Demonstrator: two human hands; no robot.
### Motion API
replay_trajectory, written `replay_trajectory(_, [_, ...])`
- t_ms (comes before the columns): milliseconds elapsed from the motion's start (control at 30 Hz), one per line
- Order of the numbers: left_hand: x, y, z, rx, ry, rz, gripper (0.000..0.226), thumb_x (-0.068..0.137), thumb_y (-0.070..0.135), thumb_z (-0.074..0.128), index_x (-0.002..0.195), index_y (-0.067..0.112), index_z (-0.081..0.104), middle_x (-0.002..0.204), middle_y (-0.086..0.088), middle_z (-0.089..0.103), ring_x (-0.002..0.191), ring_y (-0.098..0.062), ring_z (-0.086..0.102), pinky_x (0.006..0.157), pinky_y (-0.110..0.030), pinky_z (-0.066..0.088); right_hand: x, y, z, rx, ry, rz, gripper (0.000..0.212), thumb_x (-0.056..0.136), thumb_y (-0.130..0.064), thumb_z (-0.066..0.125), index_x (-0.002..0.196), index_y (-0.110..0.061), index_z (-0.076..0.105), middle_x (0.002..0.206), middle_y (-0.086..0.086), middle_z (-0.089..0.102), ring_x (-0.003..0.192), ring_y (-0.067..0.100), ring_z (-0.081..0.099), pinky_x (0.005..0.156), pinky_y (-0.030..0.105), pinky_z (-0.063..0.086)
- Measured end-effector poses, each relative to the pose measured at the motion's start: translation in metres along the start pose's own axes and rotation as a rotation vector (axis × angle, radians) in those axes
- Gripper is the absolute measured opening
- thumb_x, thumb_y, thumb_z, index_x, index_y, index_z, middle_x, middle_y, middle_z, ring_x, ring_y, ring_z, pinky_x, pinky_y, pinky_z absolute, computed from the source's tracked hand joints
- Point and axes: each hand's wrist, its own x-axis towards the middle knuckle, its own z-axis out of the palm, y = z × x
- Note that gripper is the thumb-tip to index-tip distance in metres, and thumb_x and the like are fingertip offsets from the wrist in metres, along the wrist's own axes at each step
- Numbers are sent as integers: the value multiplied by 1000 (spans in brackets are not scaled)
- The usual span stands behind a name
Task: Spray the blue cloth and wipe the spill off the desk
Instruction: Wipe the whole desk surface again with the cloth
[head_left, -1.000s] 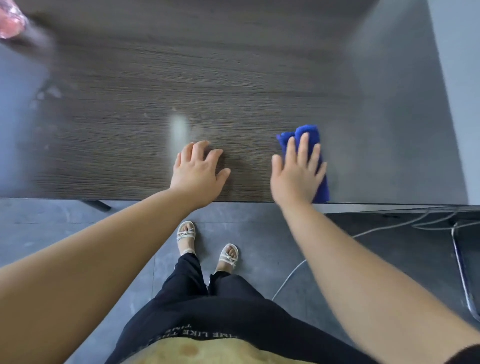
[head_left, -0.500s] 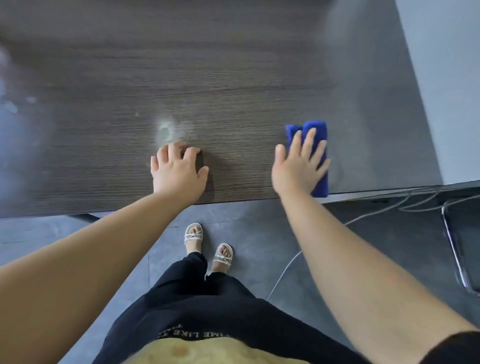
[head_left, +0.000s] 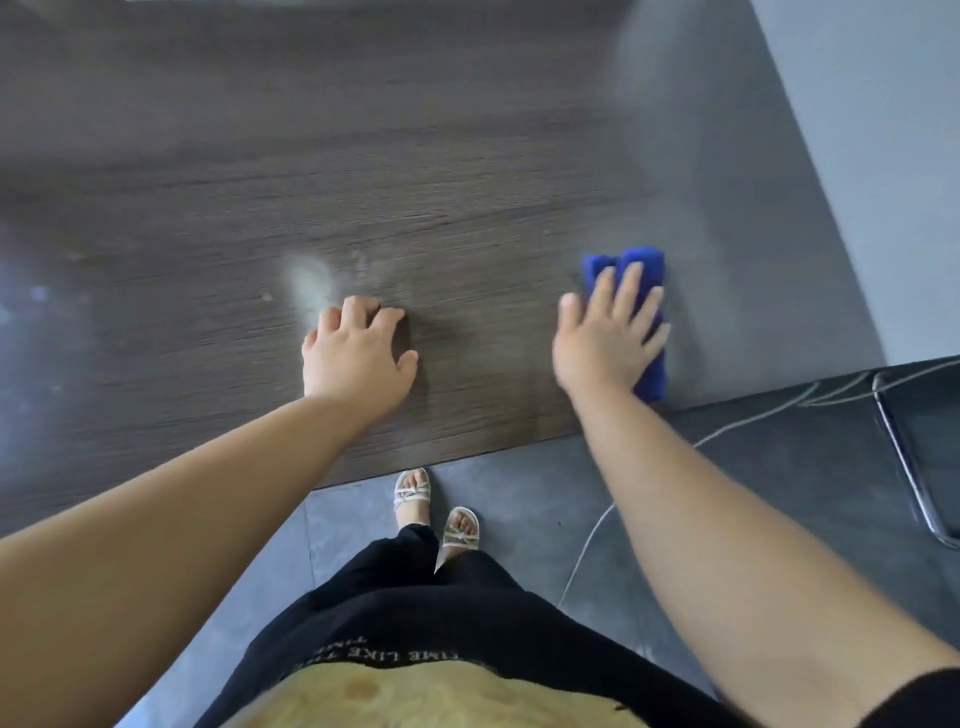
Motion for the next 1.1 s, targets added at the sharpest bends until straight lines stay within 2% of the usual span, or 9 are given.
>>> replay_trajectory(100, [7, 3, -8, -51, -19, -41, 46, 89, 44, 49, 132, 27, 46, 134, -3, 37, 125, -30, 31, 98, -42, 35, -49, -41, 17, -48, 66, -459, 59, 92, -50, 29, 141, -19, 42, 152, 4, 32, 138, 35, 29, 108, 57, 23])
replay_trajectory(233, [15, 8, -14, -28, -51, -39, 46, 89, 45, 48, 131, 27, 46, 137, -4, 35, 127, -30, 29, 101, -43, 31, -30, 1, 10, -137, -16, -886, 53, 92, -49, 35, 138, -25, 46, 149, 0, 38, 135, 30, 36, 106, 53, 31])
replay_trajectory(333, [23, 13, -16, 1, -60, 46, 50, 89, 48, 48, 135, 29, 41, 142, -3, 29, 132, -29, 21, 108, -44, 23, 21, 42, -5, -163, 21, -622, 54, 97, -50, 24, 141, -24, 42, 151, 4, 34, 136, 34, 34, 105, 56, 31])
replay_trajectory(467, [41, 16, -18, 3, -50, 87, 54, 88, 47, 50, 138, 29, 37, 145, -3, 23, 135, -29, 15, 113, -43, 14, 44, 13, -10, -72, -42, -53, 58, 98, -50, 16, 151, -27, 11, 159, -4, -4, 145, 26, -2, 116, 51, 4])
replay_trajectory(533, [50, 18, -18, -9, -30, 75, 54, 88, 44, 51, 138, 29, 39, 145, -4, 24, 135, -29, 15, 113, -43, 13, 26, -22, -1, -64, -27, -93, 62, 97, -53, 17, 151, -23, 12, 159, -1, -2, 145, 29, -1, 115, 54, 4])
replay_trajectory(733, [72, 21, -19, -22, 26, 14, 62, 85, 51, 54, 139, 28, 36, 146, -3, 25, 136, -29, 16, 114, -46, 15, 4, 3, 2, -116, -64, -967, 53, 93, -50, 36, 139, -26, 44, 151, -1, 35, 138, 30, 32, 108, 54, 26])
replay_trajectory(833, [77, 25, -17, 84, -79, -8, 85, 76, 70, 52, 144, 30, 22, 149, -4, 17, 138, -29, 11, 115, -49, 13, 66, 35, -8, -147, 17, -780, 50, 95, -46, 32, 139, -26, 44, 151, 1, 35, 136, 33, 34, 105, 55, 30])
replay_trajectory(1000, [79, 32, -17, 109, -105, -38, 97, 65, 72, 61, 142, 26, 25, 147, -7, 17, 136, -31, 12, 112, -54, 18, 104, 3, -18, -42, -49, -109, 55, 99, -49, 14, 151, -28, 11, 159, -5, -4, 145, 25, -4, 116, 49, 1])
replay_trajectory(1100, [80, 33, -17, 98, -105, -48, 96, 63, 71, 64, 140, 26, 28, 145, -7, 20, 134, -32, 14, 111, -53, 18, 65, -32, -1, -66, 12, -270, 64, 96, -55, 18, 150, -21, 19, 159, 3, 6, 145, 33, 5, 113, 55, 6])
